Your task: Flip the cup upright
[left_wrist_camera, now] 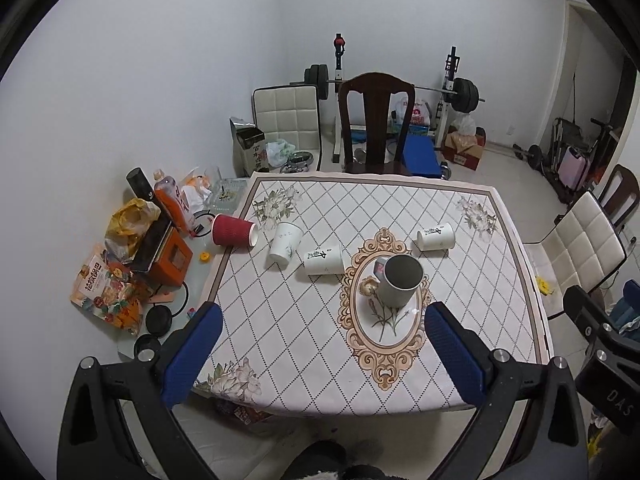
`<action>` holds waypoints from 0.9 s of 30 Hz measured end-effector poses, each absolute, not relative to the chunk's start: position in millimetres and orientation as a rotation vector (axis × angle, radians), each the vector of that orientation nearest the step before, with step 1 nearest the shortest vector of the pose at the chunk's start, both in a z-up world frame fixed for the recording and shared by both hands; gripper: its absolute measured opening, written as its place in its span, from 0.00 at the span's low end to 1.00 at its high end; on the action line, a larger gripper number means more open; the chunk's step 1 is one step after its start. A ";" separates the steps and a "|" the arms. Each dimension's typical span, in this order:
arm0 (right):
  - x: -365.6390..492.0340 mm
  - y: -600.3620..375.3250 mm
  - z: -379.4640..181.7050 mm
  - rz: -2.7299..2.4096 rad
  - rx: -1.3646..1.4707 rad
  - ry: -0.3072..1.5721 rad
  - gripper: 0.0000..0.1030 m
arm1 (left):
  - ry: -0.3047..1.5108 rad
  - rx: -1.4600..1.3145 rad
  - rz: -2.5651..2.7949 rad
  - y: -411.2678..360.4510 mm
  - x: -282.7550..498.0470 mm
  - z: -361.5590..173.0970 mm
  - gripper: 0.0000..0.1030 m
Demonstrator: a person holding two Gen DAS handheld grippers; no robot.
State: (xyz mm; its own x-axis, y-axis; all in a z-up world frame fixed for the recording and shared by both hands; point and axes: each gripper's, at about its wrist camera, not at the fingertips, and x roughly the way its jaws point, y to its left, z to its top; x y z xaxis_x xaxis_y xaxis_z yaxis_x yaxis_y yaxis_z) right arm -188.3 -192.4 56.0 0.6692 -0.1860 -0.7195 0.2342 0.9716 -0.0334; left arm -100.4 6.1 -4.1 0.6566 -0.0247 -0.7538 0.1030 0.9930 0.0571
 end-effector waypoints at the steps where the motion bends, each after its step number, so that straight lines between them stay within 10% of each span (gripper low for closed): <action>1: -190.1 -192.3 57.2 -0.237 0.065 0.802 1.00 | 0.853 0.096 -0.075 5.9 -101.4 -4.3 1.00; 27: -187.5 -193.6 47.4 -0.239 0.059 0.829 1.00 | 0.850 0.095 -0.041 9.3 -107.6 -10.7 1.00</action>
